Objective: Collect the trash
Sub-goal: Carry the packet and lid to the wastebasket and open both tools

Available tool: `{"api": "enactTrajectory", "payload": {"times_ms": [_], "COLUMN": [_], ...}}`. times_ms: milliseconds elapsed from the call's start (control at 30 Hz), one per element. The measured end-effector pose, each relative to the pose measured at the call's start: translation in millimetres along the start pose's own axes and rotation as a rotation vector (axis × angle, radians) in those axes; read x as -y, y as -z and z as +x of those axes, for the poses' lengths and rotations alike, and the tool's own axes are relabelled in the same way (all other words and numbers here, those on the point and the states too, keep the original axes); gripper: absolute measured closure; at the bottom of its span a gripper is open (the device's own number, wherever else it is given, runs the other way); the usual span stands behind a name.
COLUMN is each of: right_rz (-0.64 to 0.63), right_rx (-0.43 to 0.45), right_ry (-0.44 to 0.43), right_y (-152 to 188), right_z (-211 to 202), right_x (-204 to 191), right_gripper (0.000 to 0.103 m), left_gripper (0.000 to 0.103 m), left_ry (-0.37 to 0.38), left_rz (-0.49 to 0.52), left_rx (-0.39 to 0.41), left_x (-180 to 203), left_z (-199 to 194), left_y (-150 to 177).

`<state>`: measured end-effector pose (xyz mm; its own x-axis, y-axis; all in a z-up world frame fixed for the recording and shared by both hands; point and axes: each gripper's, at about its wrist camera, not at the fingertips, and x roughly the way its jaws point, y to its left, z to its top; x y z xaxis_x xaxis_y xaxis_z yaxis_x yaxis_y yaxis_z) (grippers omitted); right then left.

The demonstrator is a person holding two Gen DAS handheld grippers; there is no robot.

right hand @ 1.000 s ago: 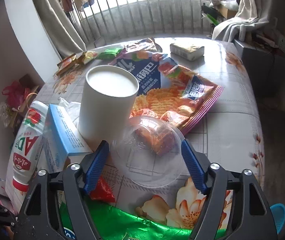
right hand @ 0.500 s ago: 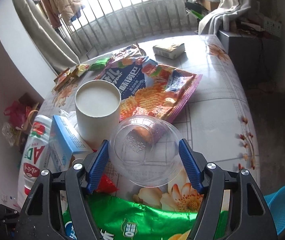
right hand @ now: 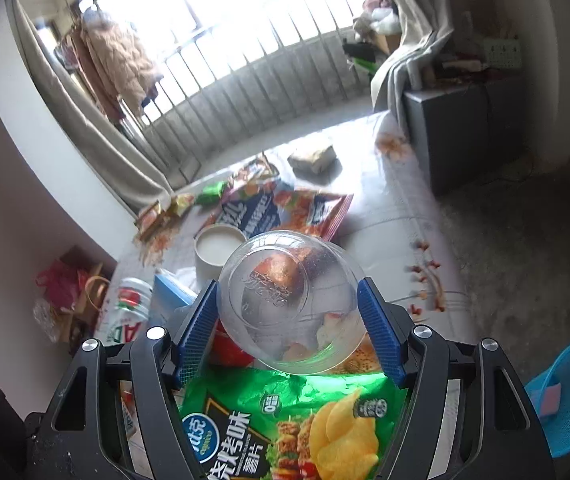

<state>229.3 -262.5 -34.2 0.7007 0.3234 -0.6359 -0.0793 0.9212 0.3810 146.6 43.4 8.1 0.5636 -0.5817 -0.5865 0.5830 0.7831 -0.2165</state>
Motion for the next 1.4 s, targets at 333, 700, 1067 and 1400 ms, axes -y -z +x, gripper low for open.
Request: {"api": "enactTrajectory", "payload": {"times_ms": [333,700,1067,1400], "right_rz": [0.156,0.628,1.042,1.279], "right_rx": [0.159,0.267,0.320,0.307], "right_ry": [0.026,0.215,0.279,0.284], "right_y": [32.7,138.0,234.2,269.2], "right_z": [-98.8,-182.3,-180.4,-137.5], "right_x": [63.8,235.6,364.6,451.0], "right_gripper": [0.037,0.037,0.037,0.031], "left_gripper": [0.096,0.095,0.094,0.049], "left_ry": [0.126,0.378,0.549,0.415], "left_rz": [0.095,0.069,0.007,0.014], "left_rx": [0.018,-0.131,-0.503,-0.617], "left_x": [61.2,168.8,305.6,364.4], "left_z": [14.3,120.1,320.4,433.5], "left_y": [-42.9,-93.7,-90.3,-48.9]}}
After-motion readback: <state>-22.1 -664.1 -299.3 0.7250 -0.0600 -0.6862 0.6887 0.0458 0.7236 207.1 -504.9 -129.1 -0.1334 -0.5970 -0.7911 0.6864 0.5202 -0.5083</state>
